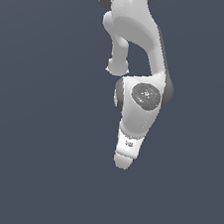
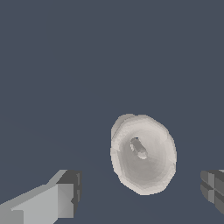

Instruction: Pick up the object and move it to a goal position.

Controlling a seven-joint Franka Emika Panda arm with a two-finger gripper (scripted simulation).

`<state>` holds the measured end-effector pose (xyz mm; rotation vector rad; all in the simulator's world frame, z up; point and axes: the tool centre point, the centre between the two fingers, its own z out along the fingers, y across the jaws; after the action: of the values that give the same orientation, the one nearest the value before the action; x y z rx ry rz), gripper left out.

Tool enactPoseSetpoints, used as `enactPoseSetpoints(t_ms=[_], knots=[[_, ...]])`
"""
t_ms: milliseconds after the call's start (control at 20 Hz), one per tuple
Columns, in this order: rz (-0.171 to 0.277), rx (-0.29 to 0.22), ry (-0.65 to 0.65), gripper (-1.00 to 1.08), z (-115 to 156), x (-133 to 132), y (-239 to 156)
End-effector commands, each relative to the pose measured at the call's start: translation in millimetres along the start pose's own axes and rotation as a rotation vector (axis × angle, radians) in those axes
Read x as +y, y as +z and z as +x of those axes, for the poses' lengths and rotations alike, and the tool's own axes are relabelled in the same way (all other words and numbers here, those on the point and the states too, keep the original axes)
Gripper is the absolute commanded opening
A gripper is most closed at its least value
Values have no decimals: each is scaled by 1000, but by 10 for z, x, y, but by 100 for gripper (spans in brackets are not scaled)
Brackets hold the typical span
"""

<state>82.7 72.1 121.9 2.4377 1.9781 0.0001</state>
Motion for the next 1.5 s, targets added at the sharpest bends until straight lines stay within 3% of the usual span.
enactPoseSetpoints(t_ms=[0,550,950,1450], knots=[[0,0,-62,100,14,30,29],[2,1,-210,100,44,103,103],[2,2,-216,100,42,106,150],[2,2,-222,100,46,92,608]])
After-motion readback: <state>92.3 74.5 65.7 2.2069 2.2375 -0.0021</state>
